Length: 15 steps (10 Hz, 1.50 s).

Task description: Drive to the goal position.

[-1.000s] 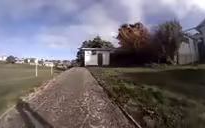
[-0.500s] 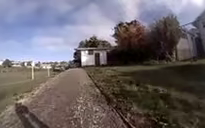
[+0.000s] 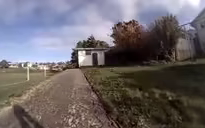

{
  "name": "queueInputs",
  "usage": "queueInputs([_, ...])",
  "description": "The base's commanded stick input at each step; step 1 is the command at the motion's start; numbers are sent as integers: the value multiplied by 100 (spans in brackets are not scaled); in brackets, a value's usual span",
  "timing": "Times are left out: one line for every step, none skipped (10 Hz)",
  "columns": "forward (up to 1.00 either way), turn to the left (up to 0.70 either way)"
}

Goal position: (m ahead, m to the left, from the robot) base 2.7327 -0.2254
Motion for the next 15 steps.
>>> queueInputs([70,-14])
queueInputs([70,-14])
queueInputs([70,-14])
queueInputs([70,-14])
queueInputs([70,-14])
queueInputs([70,-14])
queueInputs([70,-14])
queueInputs([70,-14])
queueInputs([70,-14])
queueInputs([70,-14])
queueInputs([70,-14])
queueInputs([70,-14])
queueInputs([70,-14])
queueInputs([70,-14])
queueInputs([70,-14])
